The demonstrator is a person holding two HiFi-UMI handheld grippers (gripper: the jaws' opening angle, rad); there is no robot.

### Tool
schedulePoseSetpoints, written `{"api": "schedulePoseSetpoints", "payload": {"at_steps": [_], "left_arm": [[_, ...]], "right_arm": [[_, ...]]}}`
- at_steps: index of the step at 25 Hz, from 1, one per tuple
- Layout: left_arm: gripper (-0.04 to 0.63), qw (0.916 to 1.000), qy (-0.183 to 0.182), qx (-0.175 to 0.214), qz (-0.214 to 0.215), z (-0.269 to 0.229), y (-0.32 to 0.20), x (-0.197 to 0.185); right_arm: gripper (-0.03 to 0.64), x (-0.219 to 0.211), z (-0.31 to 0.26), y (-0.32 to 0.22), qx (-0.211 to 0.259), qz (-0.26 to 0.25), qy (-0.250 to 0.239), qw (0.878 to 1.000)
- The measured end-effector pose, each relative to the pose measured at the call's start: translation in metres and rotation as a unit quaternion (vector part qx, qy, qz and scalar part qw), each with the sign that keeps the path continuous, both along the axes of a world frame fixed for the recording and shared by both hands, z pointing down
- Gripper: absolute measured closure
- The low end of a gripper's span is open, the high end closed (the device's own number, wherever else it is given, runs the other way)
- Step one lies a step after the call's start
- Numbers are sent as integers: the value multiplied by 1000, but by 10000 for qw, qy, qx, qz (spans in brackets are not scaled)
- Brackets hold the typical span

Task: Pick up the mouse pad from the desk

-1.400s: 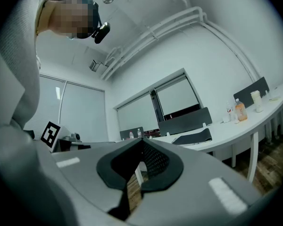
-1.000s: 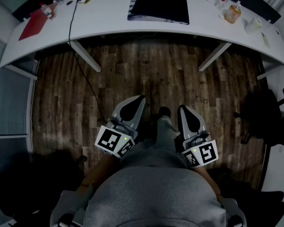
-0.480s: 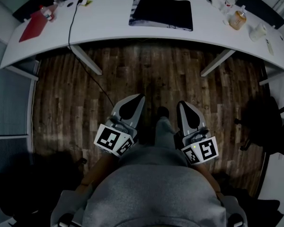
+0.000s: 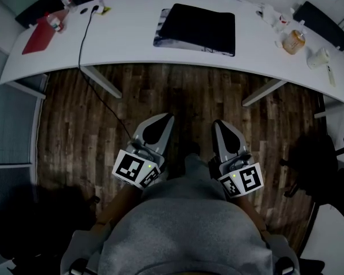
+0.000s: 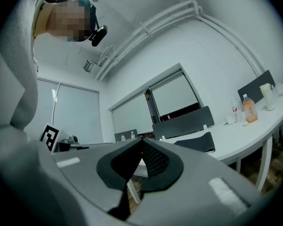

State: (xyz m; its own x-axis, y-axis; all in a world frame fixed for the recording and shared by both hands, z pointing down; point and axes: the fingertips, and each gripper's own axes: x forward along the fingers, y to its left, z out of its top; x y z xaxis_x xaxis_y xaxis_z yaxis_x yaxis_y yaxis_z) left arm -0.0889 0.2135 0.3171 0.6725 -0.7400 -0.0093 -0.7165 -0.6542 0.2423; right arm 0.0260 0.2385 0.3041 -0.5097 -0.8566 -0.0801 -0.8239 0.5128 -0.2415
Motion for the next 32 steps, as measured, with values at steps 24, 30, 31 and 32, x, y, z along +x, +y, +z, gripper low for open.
{"api": "schedulePoseSetpoints", "payload": {"at_steps": [24, 30, 31, 32], "left_arm": [[595, 9988, -83, 27, -482, -4, -130, 52], [595, 9988, -109, -25, -484, -1, -136, 45], [595, 9988, -98, -27, -476, -2, -137, 43], [595, 9989, -88, -25, -461, -4, -138, 42]], "right_arm": [[617, 68, 4, -132, -152, -330, -86, 9993], [617, 57, 4, -142, -176, -363, -156, 9991], [617, 56, 2, -144, -161, -344, -154, 9992], [617, 56, 1, -145, -149, -328, -138, 9993]]}}
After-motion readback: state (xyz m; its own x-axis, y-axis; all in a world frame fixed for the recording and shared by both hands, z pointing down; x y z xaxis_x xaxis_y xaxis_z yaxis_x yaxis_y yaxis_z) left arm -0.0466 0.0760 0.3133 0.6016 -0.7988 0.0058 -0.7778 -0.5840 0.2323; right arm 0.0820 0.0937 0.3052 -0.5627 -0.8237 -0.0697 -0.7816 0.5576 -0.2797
